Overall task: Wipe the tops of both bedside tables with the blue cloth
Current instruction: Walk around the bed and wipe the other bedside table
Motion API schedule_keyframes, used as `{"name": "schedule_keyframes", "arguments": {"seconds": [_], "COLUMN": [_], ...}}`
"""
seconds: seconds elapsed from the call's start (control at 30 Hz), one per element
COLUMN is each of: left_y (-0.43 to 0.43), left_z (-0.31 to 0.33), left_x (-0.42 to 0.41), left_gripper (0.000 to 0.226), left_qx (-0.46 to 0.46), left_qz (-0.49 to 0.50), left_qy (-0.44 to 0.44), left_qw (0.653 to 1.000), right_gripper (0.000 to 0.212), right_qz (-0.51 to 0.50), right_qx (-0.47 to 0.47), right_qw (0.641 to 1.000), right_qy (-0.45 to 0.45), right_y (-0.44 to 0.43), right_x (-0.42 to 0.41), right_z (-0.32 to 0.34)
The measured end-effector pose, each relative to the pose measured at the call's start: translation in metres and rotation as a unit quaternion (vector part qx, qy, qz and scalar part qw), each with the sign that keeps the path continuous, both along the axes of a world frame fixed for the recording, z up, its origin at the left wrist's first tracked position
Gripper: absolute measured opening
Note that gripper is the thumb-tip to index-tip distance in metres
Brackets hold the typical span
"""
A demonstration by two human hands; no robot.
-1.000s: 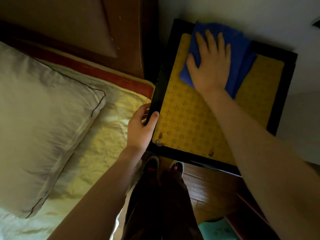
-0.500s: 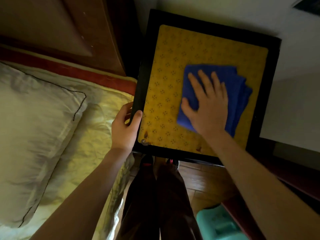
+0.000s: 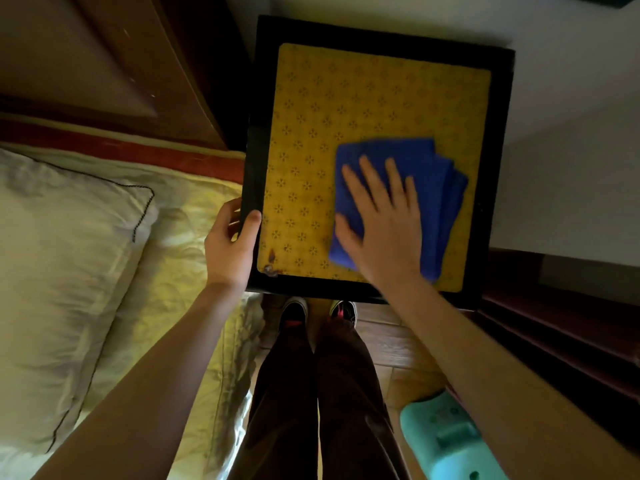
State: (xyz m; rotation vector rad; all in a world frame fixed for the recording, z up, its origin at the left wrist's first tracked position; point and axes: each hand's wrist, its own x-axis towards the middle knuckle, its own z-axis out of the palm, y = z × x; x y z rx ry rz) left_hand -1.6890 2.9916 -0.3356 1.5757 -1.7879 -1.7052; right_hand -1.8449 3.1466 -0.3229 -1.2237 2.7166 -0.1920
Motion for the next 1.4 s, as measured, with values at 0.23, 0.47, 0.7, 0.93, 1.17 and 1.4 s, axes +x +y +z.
{"name": "schedule_keyframes", "arguments": {"seconds": [0.23, 0.47, 0.7, 0.93, 1.17, 1.4], "left_y": [0.001, 0.0, -0.001, 0.002, 0.0, 0.0], "left_z": [-0.001, -0.008, -0.011, -0.005, -0.004, -0.003], "left_x": [-0.001, 0.0, 0.002, 0.0, 0.001, 0.0], "left_gripper": [0.021, 0.013, 0.018, 0.008, 0.015, 0.018], "left_qx": [-0.006, -0.023, -0.013, -0.017, -0.011, -0.009], "left_qz": [0.007, 0.002, 0.008, 0.005, 0.001, 0.005], "left_qy": [-0.008, 0.006, 0.017, 0.009, 0.0, 0.003], "left_qw": [1.0, 1.0, 1.0, 1.0, 1.0, 1.0], "right_gripper": [0.061, 0.063, 0.063, 0.06, 0.065, 0.064], "right_qz": [0.045, -0.066, -0.028, -0.082, -0.085, -0.047], "right_qx": [-0.011, -0.027, -0.029, -0.015, 0.053, 0.019], "right_qw": [0.999, 0.997, 0.999, 0.996, 0.995, 0.999], "right_qy": [-0.006, 0.023, -0.004, -0.002, -0.018, -0.02], "right_y": [0.063, -0.034, -0.037, 0.067, 0.057, -0.019], "right_x": [0.001, -0.14, -0.173, -0.071, 0.046, 0.037], "right_z": [-0.003, -0.011, -0.004, 0.003, 0.004, -0.002]}}
